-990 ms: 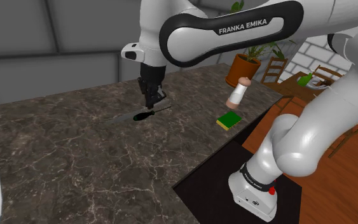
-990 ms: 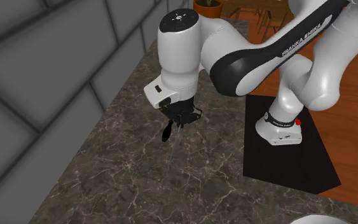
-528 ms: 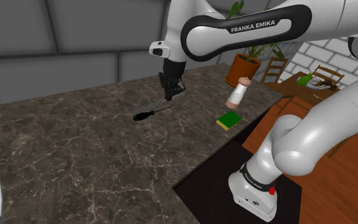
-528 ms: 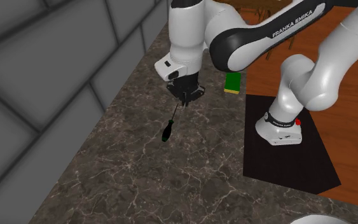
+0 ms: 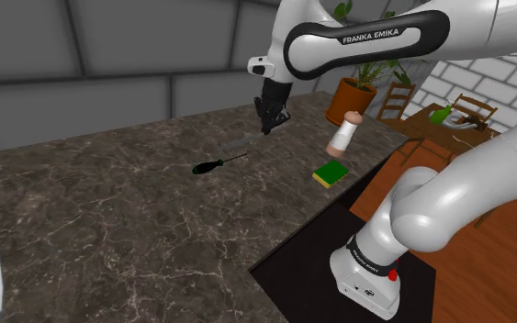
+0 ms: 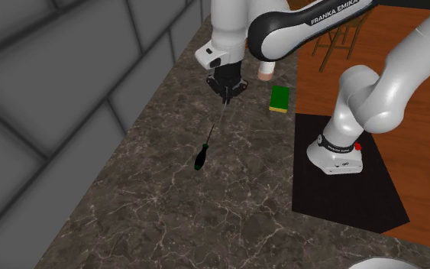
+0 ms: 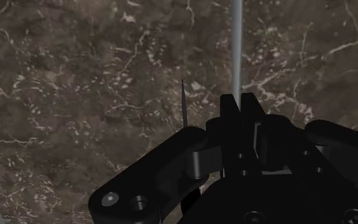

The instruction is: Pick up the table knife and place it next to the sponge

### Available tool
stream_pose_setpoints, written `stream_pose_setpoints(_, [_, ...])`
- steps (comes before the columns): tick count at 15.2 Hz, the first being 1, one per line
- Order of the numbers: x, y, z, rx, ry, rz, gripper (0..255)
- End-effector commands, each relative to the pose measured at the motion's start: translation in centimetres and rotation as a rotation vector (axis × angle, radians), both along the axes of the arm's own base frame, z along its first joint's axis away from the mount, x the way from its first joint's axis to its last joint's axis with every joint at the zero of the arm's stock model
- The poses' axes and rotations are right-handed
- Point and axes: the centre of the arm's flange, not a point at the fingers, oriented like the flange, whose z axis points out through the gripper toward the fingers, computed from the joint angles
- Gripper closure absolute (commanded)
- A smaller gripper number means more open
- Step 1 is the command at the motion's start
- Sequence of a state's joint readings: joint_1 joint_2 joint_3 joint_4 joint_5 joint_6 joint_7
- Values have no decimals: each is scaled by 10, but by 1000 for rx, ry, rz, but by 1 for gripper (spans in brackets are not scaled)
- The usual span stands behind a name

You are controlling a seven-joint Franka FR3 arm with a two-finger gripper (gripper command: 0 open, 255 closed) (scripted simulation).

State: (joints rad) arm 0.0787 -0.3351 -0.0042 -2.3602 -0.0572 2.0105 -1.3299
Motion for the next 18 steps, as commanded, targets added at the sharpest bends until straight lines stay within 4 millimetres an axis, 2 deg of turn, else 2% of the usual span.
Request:
stream_pose_setpoints(1, [-1, -25, 2, 0, 0, 2, 255])
stream_pose_setpoints(7, [-4, -105, 3, 0, 0, 2, 255])
stream_pose_setpoints(18, [-4, -105, -55, 0, 0, 2, 255])
